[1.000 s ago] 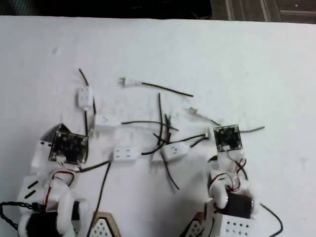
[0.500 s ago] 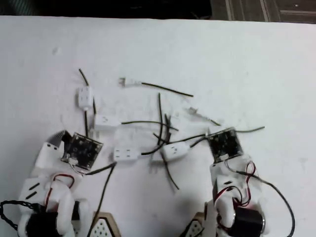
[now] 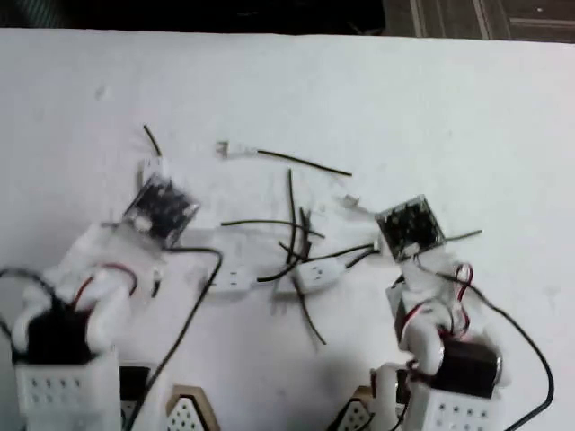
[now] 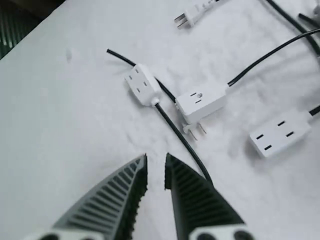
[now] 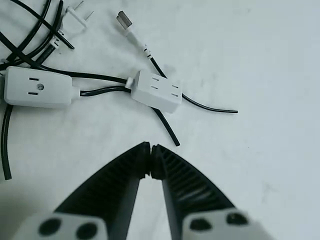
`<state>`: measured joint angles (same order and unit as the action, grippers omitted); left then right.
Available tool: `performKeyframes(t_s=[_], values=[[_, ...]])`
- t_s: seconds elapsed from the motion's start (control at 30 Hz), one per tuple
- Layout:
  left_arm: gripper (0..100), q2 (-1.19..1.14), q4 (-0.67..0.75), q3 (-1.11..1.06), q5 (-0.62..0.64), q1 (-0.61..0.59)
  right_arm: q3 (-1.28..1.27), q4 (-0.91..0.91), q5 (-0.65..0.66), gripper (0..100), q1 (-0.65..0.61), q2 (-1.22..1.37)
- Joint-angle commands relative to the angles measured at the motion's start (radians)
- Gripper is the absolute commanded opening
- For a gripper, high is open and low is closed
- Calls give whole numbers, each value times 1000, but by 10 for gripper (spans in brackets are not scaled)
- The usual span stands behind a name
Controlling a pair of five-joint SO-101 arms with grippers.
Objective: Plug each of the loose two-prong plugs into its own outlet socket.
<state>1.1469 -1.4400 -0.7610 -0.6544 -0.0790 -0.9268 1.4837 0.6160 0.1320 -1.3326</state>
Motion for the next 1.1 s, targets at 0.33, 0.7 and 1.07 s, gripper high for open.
performKeyframes(t_s=[0.33, 0.7, 1.07], values=[[267, -757, 26, 462, 109, 390, 170, 73, 6, 21, 185, 183], [268, -1339, 23, 795, 114, 591, 167, 73, 8, 21, 286, 133], [268, -1535, 101, 844, 117, 711, 137, 81, 8, 21, 323, 94]])
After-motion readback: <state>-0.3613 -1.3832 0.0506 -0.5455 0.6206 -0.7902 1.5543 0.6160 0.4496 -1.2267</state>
